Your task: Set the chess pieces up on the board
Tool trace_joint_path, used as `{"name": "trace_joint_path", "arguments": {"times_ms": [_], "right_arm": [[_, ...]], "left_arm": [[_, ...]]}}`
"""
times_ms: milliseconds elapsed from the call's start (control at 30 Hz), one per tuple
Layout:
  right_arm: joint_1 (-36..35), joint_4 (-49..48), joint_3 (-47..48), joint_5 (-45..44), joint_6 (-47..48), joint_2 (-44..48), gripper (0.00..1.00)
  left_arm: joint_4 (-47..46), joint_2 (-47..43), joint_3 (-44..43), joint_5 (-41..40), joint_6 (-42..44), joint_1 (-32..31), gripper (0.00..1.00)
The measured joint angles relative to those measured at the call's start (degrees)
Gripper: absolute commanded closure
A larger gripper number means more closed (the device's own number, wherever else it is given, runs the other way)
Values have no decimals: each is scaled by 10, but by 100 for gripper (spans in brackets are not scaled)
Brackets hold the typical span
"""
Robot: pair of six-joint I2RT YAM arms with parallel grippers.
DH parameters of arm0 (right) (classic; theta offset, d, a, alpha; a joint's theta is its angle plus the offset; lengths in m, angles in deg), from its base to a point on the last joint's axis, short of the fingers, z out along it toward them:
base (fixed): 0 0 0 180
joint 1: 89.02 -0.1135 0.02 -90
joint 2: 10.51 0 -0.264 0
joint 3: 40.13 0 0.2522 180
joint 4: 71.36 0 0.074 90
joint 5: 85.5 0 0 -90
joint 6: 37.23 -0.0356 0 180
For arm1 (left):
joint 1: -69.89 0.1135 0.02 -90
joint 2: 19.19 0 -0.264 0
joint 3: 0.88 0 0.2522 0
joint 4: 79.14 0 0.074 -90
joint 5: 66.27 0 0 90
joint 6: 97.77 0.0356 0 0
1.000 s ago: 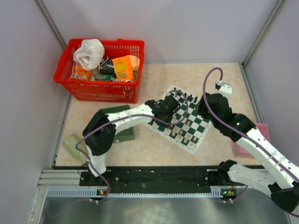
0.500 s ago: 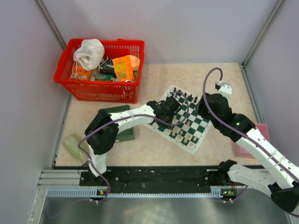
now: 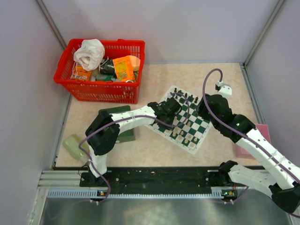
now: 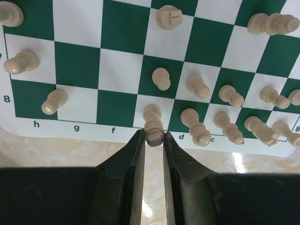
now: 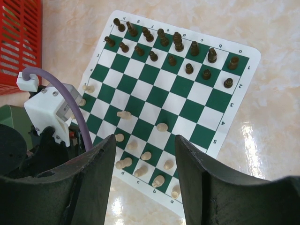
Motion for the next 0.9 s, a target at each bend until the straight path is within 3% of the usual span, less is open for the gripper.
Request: {"name": "trace_joint_path", "arguments": {"times_ms": [600, 900], "right_arm": [[0, -1, 0, 1, 0, -2, 45], [2, -3, 0, 33, 9, -43, 44]], "left_arm": [[-8, -5, 11, -2, -6, -4, 48], [-8, -116, 30, -76, -9, -4, 32]]}}
